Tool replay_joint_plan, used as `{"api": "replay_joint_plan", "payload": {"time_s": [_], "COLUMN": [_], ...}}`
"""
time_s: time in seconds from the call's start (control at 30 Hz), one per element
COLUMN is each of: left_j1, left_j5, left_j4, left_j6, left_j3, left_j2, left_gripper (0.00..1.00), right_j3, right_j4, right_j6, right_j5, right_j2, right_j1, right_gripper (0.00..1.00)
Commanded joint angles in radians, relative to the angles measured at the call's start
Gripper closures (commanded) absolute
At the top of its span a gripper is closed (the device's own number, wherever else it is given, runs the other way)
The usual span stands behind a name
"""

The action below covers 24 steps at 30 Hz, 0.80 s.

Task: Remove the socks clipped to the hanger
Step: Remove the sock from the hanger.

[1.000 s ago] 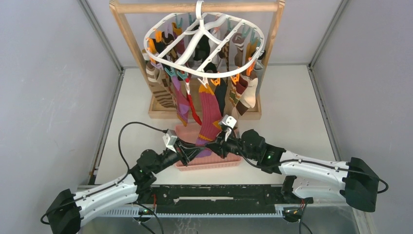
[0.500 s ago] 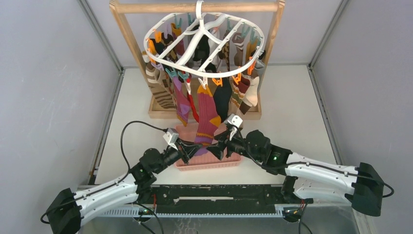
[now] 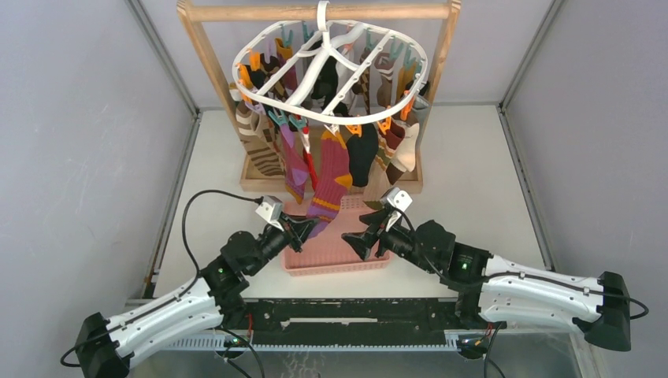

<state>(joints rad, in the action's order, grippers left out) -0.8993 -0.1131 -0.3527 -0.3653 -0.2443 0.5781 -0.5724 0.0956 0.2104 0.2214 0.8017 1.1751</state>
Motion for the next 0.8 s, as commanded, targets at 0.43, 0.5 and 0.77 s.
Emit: {"api": "replay_joint_plan", "payload": {"time_s": [0.43, 0.5, 0.77], "left_j1": [0.052, 0.070, 0.144], "left_j5": [-0.106, -0.087, -0.014], "left_j4": [0.166, 0.170, 0.172], "left_j6": [0.032, 0.020, 0.002], "left_j3": [-0.177, -0.179, -0.176], "left_j2": [-0.052, -0.051, -0.043], "left_gripper": [1.00, 1.00, 1.00], "right_j3": [-0.230, -0.271, -0.422], "right_j4": [0.230, 0.276, 0.437], "right_j6": [-0.272, -0.329, -0.520], "right_j5": [0.317, 0.368, 0.452], "right_j2": [0.090, 0.132, 0.294], "right_j1": [0.210, 0.225, 0.226], "right_gripper": [0.21, 0.19, 0.18]}}
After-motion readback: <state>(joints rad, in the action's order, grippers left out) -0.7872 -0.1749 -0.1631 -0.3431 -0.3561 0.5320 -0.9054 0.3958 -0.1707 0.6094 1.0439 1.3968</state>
